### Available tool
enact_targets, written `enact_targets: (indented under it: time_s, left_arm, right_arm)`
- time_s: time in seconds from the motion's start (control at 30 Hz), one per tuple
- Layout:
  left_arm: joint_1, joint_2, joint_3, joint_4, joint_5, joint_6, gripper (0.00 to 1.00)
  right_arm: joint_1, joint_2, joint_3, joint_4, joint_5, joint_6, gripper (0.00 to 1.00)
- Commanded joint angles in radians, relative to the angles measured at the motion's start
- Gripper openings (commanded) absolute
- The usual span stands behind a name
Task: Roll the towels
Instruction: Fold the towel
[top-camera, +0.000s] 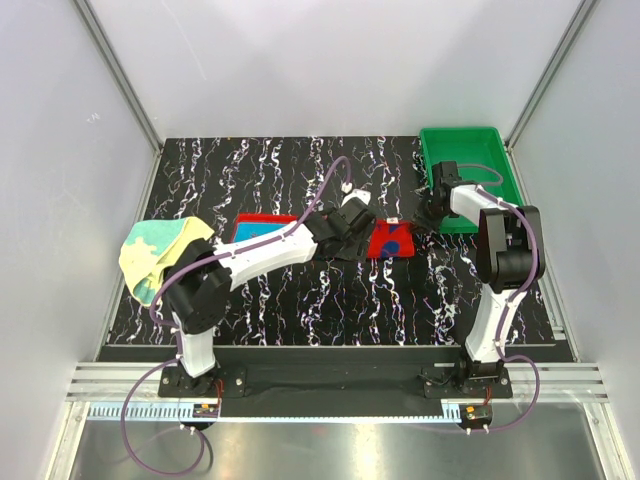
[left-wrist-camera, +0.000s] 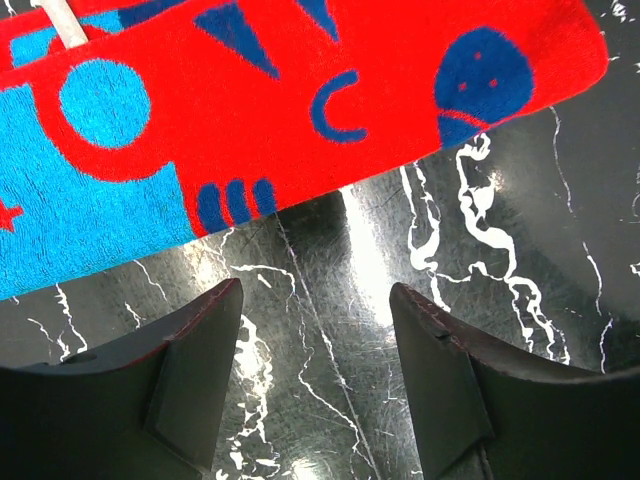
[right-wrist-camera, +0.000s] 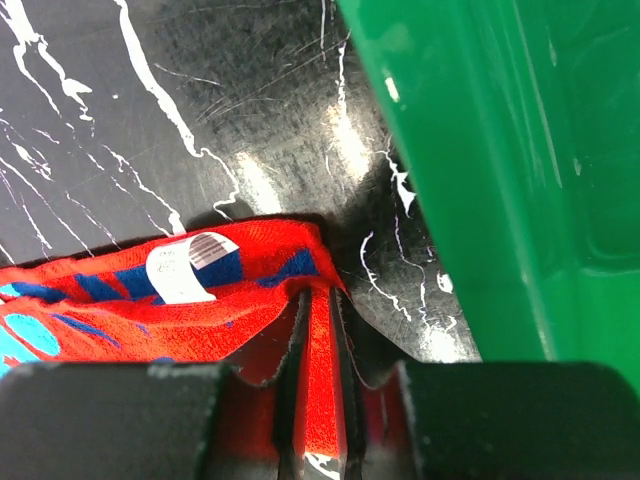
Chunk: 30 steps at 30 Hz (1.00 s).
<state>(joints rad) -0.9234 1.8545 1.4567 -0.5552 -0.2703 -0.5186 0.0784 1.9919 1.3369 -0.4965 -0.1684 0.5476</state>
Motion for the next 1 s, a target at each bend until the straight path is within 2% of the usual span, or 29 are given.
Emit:
enact_targets:
  time_s: [0.0,0.13,0.23,0.33,0.37,0.5,0.6,0.8,0.97]
  left_arm:
    - [0.000,-0.043,0.017,0.035,-0.038,0.025,0.65]
    - [-0.054,0.001,0.115,0.002,-0.105,0.092,0.66]
    - [-0.098,0.055,0.200,-0.029,-0.171,0.163,0.67]
    - [-0.133,0.112,0.270,-0.049,-0.211,0.209,0.67]
    - [-0.143,0.136,0.284,-0.051,-0.227,0.233,0.67]
    - [-0.196,0.210,0.370,-0.049,-0.241,0.296,0.67]
    - [-0.221,0.282,0.433,-0.052,-0.241,0.351,0.67]
    - [-0.241,0.440,0.601,-0.077,-0.214,0.407,0.67]
    - [-0.241,0.575,0.708,-0.089,-0.208,0.437,0.68]
  right_arm:
    - [0.003,-0.011,0.022,-0.001,0.032,-0.020,0.19]
    - [0.003,-0.099,0.048,-0.031,0.004,-0.049,0.21]
    - [0.003,-0.194,0.106,-0.111,0.007,-0.080,0.28]
    - [-0.011,-0.286,0.183,-0.228,0.114,-0.120,0.47]
    - [-0.022,-0.304,0.198,-0.256,0.194,-0.123,0.51]
    - [-0.123,-0.447,0.151,-0.277,0.221,-0.066,0.62]
    - [-0.180,-0.498,0.094,-0.275,0.170,-0.034,0.62]
    - [-0.186,-0.623,-0.016,-0.263,0.145,-0.008,0.63]
    - [-0.186,-0.650,-0.045,-0.278,0.119,-0.006,0.63]
